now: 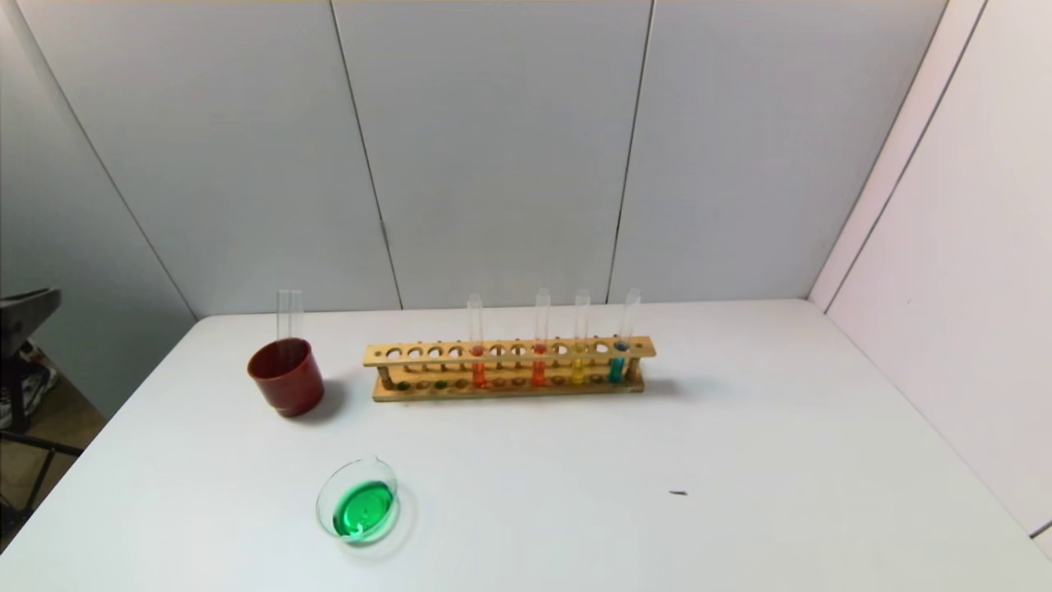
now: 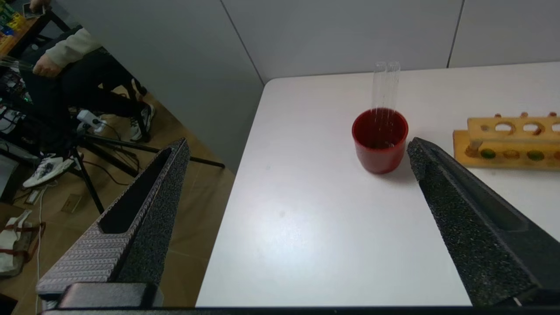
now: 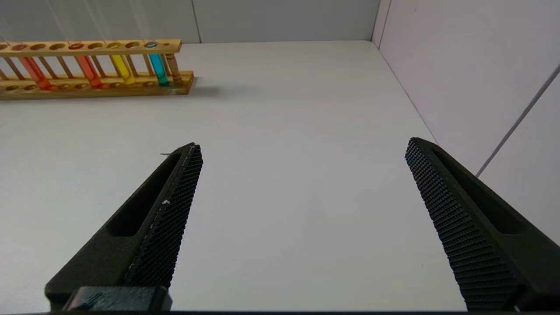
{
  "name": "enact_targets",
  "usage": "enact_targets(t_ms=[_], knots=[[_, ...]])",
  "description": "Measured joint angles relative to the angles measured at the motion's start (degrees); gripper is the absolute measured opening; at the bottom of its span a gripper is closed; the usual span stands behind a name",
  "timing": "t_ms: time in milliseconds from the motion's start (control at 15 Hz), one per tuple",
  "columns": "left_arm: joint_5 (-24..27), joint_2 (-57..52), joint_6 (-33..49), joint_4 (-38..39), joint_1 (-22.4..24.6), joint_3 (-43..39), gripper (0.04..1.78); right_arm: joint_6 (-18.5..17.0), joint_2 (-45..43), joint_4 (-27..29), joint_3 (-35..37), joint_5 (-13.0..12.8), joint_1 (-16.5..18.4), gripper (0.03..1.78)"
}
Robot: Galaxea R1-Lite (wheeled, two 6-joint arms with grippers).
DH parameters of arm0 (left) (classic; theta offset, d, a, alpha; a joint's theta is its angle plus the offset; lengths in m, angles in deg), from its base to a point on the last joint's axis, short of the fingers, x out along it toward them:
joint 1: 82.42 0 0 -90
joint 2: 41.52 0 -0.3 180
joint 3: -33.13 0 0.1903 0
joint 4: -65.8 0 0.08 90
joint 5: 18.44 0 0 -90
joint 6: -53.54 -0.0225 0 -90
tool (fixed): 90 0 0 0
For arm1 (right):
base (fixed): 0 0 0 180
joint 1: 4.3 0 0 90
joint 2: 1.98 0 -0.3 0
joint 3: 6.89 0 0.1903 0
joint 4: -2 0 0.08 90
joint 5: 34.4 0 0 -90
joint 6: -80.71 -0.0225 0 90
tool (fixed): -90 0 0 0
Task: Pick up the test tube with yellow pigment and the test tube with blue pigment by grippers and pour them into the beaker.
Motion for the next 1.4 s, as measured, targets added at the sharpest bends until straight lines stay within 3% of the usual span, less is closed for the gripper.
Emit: enact_targets(t_ms=[267, 400, 800, 1067, 1400], knots=[[-0.2, -16.4, 0.2, -14.3, 0.4, -3.4, 1.75, 0.0, 0.0, 0.0, 0.0, 0.0, 0.0, 1.70], [0.1, -23.4, 0.3, -19.8, 3.1, -5.4, 1.75, 0.0, 0.0, 0.0, 0.0, 0.0, 0.0, 1.70], [3.2, -38.7, 0.2, -27.3, 6.4, -12.9, 1.75, 0.0, 0.0, 0.0, 0.0, 0.0, 0.0, 1.70], [7.1, -49.0, -2.7, -25.3, 7.8, -23.0, 1.75, 0.0, 0.0, 0.0, 0.0, 0.0, 0.0, 1.70], [18.1, -53.5, -2.5, -9.4, 8.0, -37.1, 1.75, 0.0, 0.0, 0.0, 0.0, 0.0, 0.0, 1.70]])
